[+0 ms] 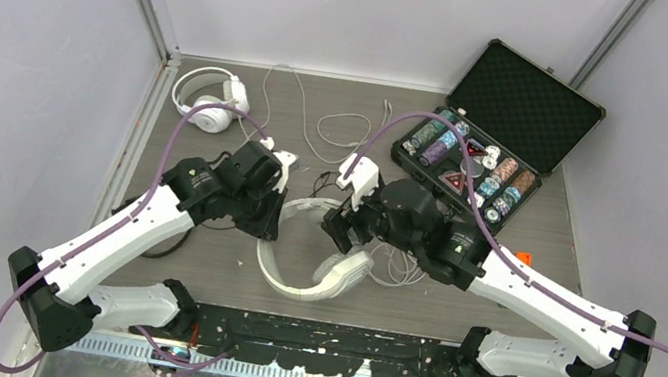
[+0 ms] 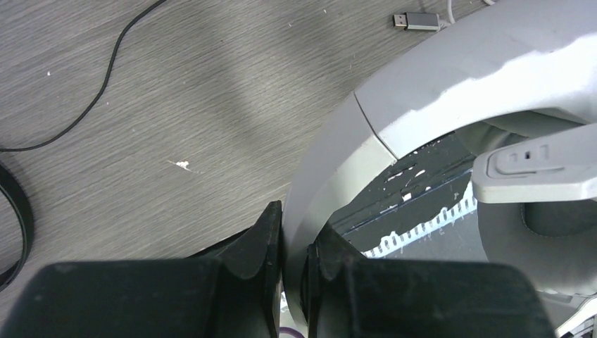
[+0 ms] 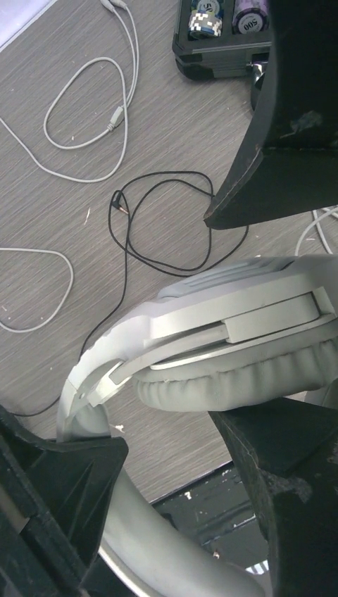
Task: Wrap the headphones
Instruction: Pick up the headphones from the center of the board.
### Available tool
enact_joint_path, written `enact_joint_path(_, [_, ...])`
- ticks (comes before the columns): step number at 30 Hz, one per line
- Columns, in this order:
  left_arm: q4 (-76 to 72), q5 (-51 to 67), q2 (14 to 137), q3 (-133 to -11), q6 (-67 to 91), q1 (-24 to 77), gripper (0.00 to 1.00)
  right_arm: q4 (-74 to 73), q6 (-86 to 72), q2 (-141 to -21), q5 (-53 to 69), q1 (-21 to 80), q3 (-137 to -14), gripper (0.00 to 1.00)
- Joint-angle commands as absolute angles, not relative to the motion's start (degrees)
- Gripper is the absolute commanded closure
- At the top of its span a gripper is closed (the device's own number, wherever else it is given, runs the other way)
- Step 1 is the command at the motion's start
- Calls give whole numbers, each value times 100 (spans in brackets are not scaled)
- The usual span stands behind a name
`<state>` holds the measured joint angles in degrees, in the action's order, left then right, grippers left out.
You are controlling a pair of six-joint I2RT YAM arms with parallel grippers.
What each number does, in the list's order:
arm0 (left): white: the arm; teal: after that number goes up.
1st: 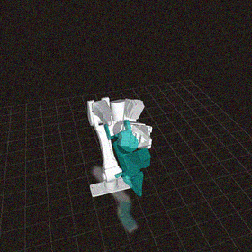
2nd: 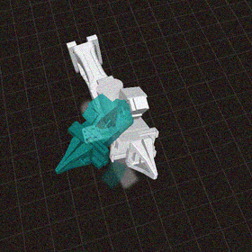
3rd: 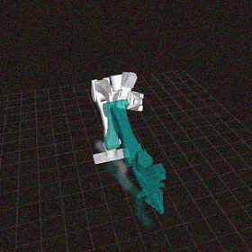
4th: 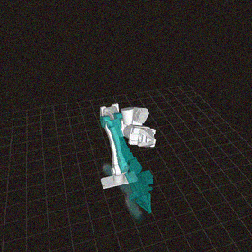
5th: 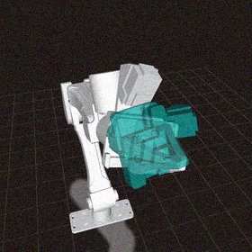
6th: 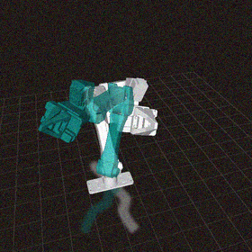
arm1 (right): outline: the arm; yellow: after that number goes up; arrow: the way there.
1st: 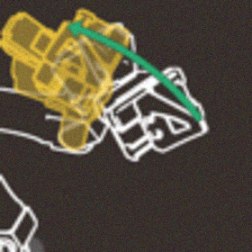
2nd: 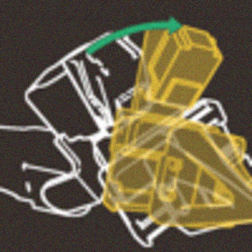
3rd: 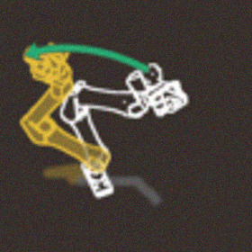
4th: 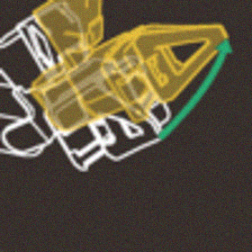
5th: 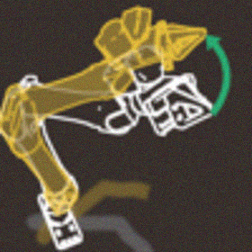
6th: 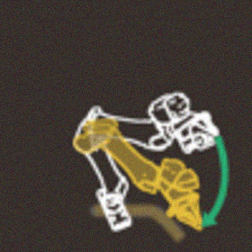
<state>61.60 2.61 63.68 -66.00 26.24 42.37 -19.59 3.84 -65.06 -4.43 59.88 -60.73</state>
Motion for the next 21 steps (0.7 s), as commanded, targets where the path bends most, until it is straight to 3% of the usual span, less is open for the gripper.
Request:
enact_joint_path(1, [5913,612,6065,-6741,2602,4245,100,-1705,605,-6469,-736,6052,-6053,18])
enact_joint_path(3, [5881,600,6020,-6724,2646,4245,100,-1712,607,-6447,-697,6054,-6039,28])
enact_joint_path(7, [5870,545,5957,-6819,2797,4245,100,-1608,517,-6345,-651,6055,-5971,58])
enact_joint_path(9, [5878,477,5906,-6913,2951,4245,92,-1422,435,-6249,-673,6049,-5879,73])
enact_joint_path(11, [5880,402,5826,-7023,3148,4245,77,-1107,338,-6123,-752,6055,-5757,86])
enact_joint_path(12, [5872,372,5768,-7105,3231,4239,67,-878,256,-6031,-870,6056,-5670,89])
enact_joint_path(16, [5971,-44,5570,-7401,3605,4228,43,232,45,-5795,-1480,6048,-5302,94])
enact_joint_path(21, [6146,-638,5686,-7756,3651,4219,29,953,8,-5817,-2333,6050,-5222,96])
